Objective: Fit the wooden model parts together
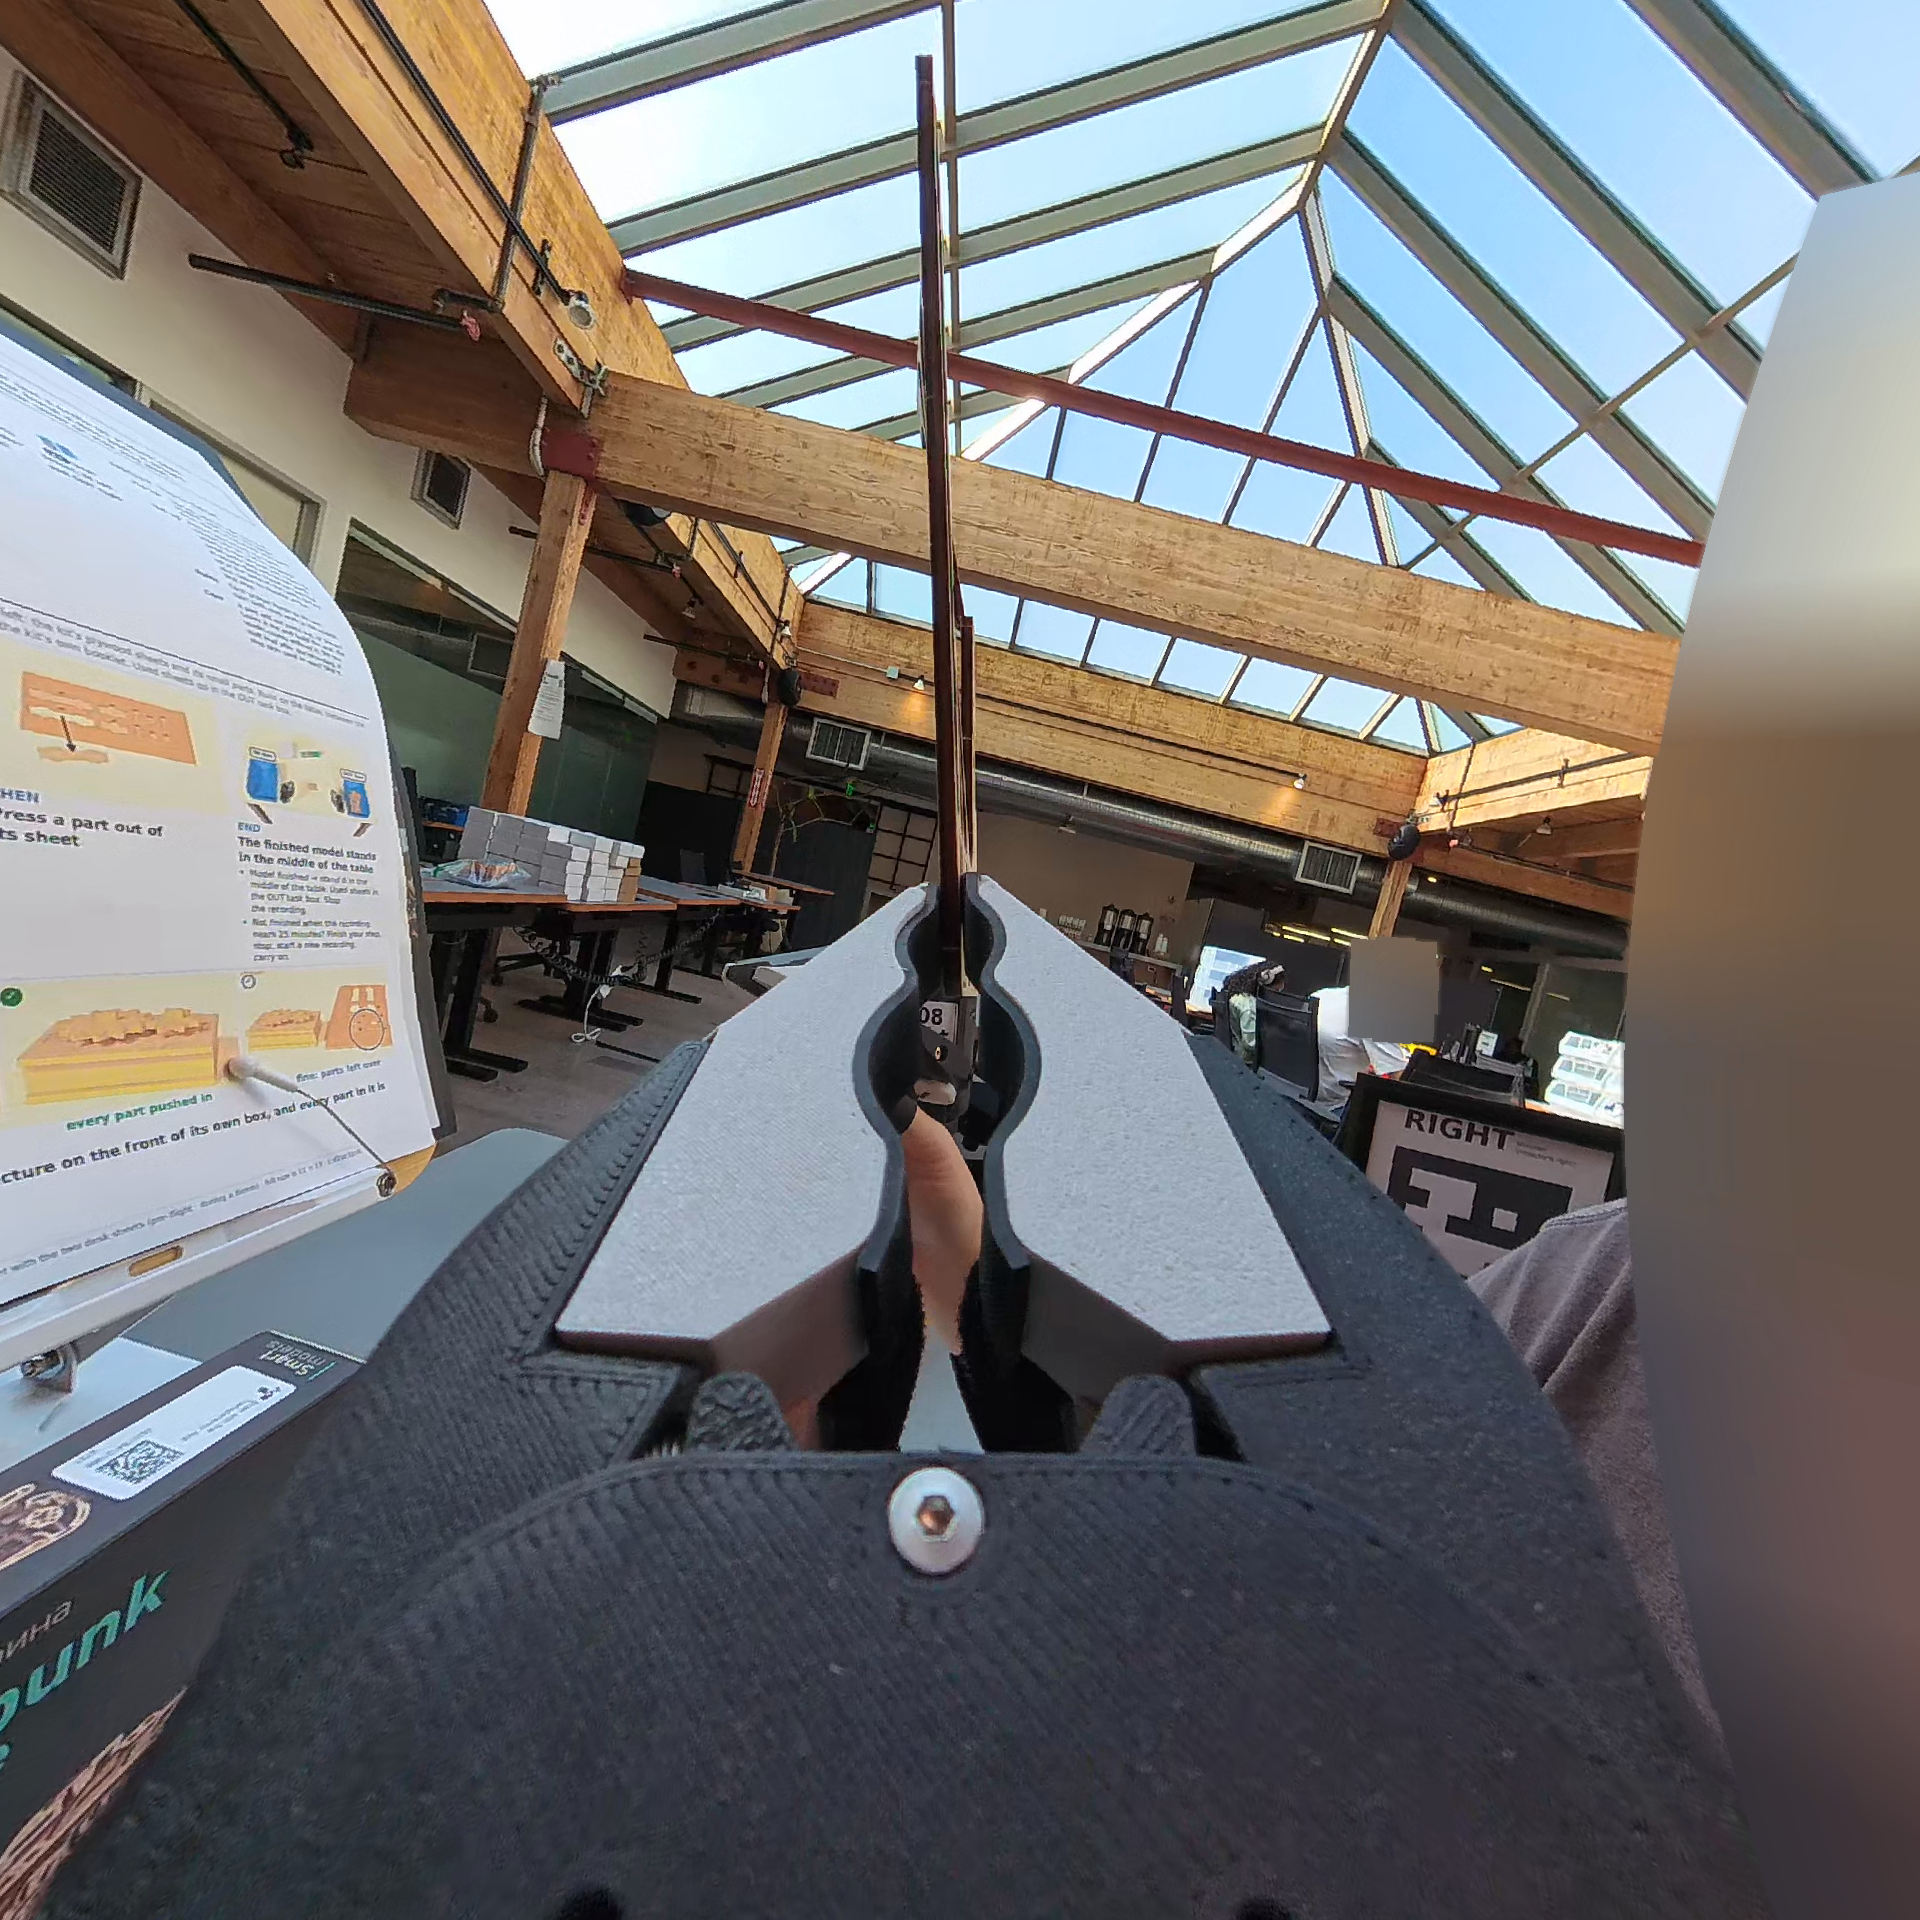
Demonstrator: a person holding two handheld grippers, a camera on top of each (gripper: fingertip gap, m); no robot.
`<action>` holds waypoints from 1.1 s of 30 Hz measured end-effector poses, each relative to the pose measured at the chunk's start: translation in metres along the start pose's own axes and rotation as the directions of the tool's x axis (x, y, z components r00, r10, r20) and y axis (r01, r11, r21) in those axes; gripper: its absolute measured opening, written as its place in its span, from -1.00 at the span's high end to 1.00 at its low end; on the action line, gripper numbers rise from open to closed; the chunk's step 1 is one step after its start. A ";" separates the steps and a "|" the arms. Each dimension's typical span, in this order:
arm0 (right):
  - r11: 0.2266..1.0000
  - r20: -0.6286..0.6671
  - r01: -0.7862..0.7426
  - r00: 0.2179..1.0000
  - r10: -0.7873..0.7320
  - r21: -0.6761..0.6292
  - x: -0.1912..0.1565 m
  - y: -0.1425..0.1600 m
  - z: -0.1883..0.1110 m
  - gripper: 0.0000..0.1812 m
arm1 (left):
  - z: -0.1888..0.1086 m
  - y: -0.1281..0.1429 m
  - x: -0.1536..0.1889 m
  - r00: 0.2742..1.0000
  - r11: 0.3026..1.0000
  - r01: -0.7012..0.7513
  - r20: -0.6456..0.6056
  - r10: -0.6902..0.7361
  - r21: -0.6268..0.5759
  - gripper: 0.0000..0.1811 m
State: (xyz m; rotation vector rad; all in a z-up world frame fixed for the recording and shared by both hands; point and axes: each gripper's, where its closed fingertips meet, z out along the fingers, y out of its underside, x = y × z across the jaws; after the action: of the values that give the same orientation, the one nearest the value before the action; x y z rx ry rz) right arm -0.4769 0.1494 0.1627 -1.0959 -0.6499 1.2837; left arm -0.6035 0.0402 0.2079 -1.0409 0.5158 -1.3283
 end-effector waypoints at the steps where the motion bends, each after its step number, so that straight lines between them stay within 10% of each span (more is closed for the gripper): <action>1: 1.000 0.001 0.000 1.000 0.000 -0.004 0.000 0.001 0.001 0.92 | 0.000 0.000 0.000 1.000 1.000 -0.001 0.000 0.001 0.000 1.00; 21: 0.998 0.051 -0.059 0.997 0.061 -0.024 -0.008 0.008 0.008 0.89 | -0.002 -0.001 -0.005 1.000 1.000 -0.006 0.029 0.006 -0.003 1.00; 28: 0.981 0.141 -0.023 0.989 0.051 -0.194 -0.035 0.010 0.007 0.82 | -0.040 -0.002 -0.035 0.941 0.993 0.019 0.338 0.021 -0.116 1.00; 33: 0.984 0.181 -0.065 0.979 0.095 -0.169 -0.043 -0.009 -0.003 0.81 | -0.145 -0.002 -0.041 0.674 0.973 0.080 0.730 0.108 -0.218 1.00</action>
State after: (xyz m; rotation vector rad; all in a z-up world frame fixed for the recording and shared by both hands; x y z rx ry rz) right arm -0.4799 0.1081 0.1775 -1.1510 -0.8717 1.4356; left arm -0.7316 0.0329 0.1296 -1.6561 0.0457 -0.7188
